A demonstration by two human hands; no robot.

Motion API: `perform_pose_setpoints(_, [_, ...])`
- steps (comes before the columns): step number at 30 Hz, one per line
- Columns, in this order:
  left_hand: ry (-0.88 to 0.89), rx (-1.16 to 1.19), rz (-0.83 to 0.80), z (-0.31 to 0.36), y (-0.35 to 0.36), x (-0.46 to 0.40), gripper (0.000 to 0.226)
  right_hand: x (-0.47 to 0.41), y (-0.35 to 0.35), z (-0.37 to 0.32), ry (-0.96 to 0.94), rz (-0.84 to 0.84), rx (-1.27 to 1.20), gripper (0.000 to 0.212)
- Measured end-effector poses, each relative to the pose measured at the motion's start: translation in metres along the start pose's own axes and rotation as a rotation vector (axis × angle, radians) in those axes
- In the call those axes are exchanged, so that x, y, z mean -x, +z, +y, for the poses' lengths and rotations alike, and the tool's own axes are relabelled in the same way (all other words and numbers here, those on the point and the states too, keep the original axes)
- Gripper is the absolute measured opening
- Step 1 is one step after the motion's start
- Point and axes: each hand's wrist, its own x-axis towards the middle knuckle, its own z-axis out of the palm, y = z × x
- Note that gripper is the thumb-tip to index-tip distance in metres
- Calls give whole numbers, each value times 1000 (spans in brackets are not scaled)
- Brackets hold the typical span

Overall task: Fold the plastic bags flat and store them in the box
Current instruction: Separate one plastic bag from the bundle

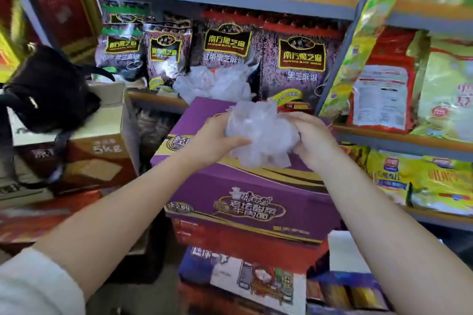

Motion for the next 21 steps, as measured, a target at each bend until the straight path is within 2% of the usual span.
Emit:
perform_pose_setpoints(4, [-73, 134, 94, 7, 4, 21, 31, 17, -16, -1, -77, 75, 168, 18])
perform_pose_setpoints(8, [-131, 126, 108, -1, 0, 33, 24, 14, -22, 5, -77, 150, 266, 18])
perform_pose_setpoints(10, [-209, 163, 48, -8, 0, 40, 17, 10, -23, 10, -93, 184, 313, 20])
perform_pose_setpoints(11, [-229, 169, 8, -12, 1, 43, 20, 9, -24, 12, -102, 203, 336, 20])
perform_pose_setpoints(13, [-210, 161, -47, -16, 3, 49, 47, 12, -25, 13, -155, 258, 408, 18])
perform_pose_setpoints(15, [-109, 71, -16, -9, 4, 52, 71, 18, -26, 14, -286, 302, 588, 16])
perform_pose_setpoints(18, [131, -265, 90, 15, 14, 42, 62, 32, -15, 10, -442, 236, 770, 17])
perform_pose_setpoints(19, [156, -370, 97, 22, 21, 36, 61, 36, -9, 8, -460, 187, 764, 17])
perform_pose_setpoints(21, [97, -438, 77, 31, 34, 26, 57, 44, 3, 2, -440, 85, 647, 15])
